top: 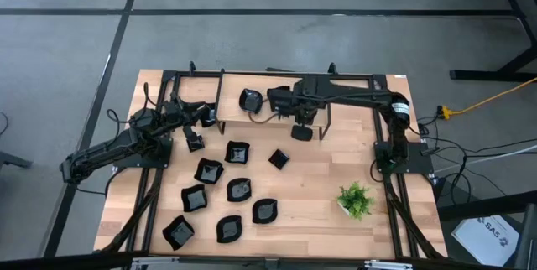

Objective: Pick & Place Mini shaped plates
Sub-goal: Stack the square plate on top of the square plate on the shelf

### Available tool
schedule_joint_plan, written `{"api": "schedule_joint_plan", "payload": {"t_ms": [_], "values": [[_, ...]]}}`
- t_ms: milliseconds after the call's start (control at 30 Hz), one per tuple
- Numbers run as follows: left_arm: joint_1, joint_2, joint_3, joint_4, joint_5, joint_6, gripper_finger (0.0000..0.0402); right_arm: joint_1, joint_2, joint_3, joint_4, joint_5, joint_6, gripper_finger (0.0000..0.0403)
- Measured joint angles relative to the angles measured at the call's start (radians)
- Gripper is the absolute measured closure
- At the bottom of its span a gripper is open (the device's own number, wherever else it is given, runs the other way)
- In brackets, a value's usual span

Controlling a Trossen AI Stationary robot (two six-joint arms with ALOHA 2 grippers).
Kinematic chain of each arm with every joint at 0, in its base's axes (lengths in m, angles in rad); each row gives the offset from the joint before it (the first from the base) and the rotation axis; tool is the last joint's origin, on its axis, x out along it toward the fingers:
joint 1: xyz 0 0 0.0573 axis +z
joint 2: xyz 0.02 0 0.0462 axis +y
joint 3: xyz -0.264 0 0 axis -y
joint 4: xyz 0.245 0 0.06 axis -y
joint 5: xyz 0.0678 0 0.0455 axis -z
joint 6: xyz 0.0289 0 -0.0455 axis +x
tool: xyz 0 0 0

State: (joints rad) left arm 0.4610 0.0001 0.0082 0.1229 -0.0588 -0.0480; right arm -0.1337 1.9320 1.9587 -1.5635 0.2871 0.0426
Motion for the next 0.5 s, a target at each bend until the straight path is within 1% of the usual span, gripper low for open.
{"api": "schedule_joint_plan", "payload": {"t_ms": [133,233,300,367,433,500], "values": [[0.0,0.0,0.0,0.0,0.0,0.0,0.0315,0.04,0.0,0.0,0.01,0.079,-0.042,0.0338],[0.0,0.0,0.0,0.0,0.0,0.0,0.0315,0.064,-0.007,0.0,0.027,0.072,-0.104,0.0338],[0.0,0.0,0.0,0.0,0.0,0.0,0.0315,0.074,-0.024,-0.002,0.052,0.031,-0.16,0.0338],[0.0,0.0,0.0,0.0,0.0,0.0,0.0315,0.075,-0.051,-0.002,0.068,-0.034,-0.203,0.0338],[0.0,0.0,0.0,0.0,0.0,0.0,0.0315,0.071,-0.081,-0.002,0.102,-0.094,-0.212,0.0338],[0.0,0.0,0.0,0.0,0.0,0.0,0.0315,0.065,-0.109,-0.002,0.137,-0.132,-0.201,0.0338]]}}
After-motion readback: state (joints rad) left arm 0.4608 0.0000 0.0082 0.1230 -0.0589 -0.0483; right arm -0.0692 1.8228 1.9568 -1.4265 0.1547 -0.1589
